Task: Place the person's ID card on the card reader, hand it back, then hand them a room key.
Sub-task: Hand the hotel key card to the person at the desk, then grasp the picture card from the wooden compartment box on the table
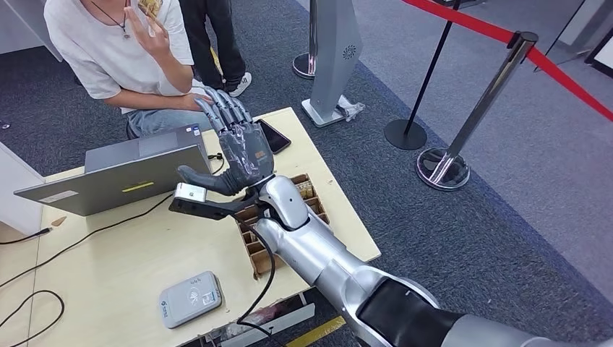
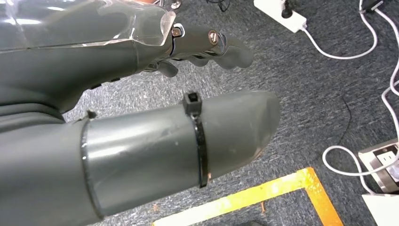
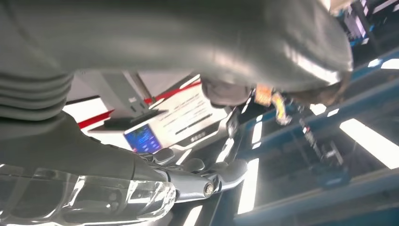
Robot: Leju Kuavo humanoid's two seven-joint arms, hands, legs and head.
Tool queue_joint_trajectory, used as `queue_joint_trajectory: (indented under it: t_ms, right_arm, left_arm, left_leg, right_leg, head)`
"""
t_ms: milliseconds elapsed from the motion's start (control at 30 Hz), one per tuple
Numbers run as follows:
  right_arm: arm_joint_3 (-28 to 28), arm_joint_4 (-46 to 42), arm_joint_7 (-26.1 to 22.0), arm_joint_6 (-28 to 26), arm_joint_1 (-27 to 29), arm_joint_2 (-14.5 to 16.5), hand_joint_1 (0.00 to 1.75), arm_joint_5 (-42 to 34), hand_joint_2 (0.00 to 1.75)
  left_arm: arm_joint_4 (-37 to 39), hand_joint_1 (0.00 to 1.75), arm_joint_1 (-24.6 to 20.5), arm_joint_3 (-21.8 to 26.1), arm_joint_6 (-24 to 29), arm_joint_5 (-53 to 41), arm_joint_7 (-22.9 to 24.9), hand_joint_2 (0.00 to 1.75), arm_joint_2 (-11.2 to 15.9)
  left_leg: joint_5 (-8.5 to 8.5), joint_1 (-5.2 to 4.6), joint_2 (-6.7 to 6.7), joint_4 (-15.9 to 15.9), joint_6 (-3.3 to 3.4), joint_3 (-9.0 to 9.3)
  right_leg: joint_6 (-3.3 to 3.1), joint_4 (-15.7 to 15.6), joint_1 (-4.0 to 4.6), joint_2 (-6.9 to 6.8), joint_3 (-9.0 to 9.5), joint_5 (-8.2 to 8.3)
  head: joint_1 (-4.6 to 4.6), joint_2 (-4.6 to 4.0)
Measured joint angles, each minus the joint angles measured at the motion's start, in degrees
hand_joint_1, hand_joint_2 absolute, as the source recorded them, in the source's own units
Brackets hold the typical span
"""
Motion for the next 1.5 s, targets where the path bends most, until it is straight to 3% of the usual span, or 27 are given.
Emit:
queue_joint_trajectory:
  t_ms: [200,433,567,1500]
  right_arm:
    - [3.94,-5.96,0.14,4.77,3.57,-3.25,0.0,-1.0,0.0]
    - [6.76,-11.36,0.44,5.48,7.58,-6.16,0.0,-1.67,0.0]
    - [7.74,-13.46,0.85,5.23,10.0,-7.49,0.0,-1.83,1.75]
    - [8.98,-8.43,4.75,4.48,15.82,-10.8,0.0,0.12,1.75]
  left_arm:
    - [0.0,0.0,0.23,0.39,-1.49,1.26,0.5,0.0,0.35]
    - [0.0,0.0,0.55,0.69,-1.52,2.33,0.52,0.0,0.9]
    - [0.0,0.0,0.66,0.89,-1.38,2.5,0.46,0.0,0.97]
    - [0.0,0.0,1.23,2.07,-1.51,2.23,-0.01,0.0,0.98]
  left_leg:
    - [-0.01,0.01,0.0,0.0,-0.01,0.0]
    - [-0.01,0.02,0.0,0.0,-0.01,0.0]
    - [-0.02,0.01,0.0,-0.01,-0.01,-0.01]
    - [-0.05,0.01,0.0,-0.01,0.0,-0.01]
  right_leg:
    - [0.0,0.0,0.0,0.0,0.0,0.0]
    - [0.0,0.0,0.0,-0.01,0.0,-0.01]
    - [0.0,0.0,0.0,-0.01,0.0,-0.01]
    - [0.02,-0.01,0.0,0.0,-0.01,-0.02]
  head:
    - [0.0,0.0]
    - [0.0,0.0]
    - [-0.01,0.0]
    - [0.0,0.0]
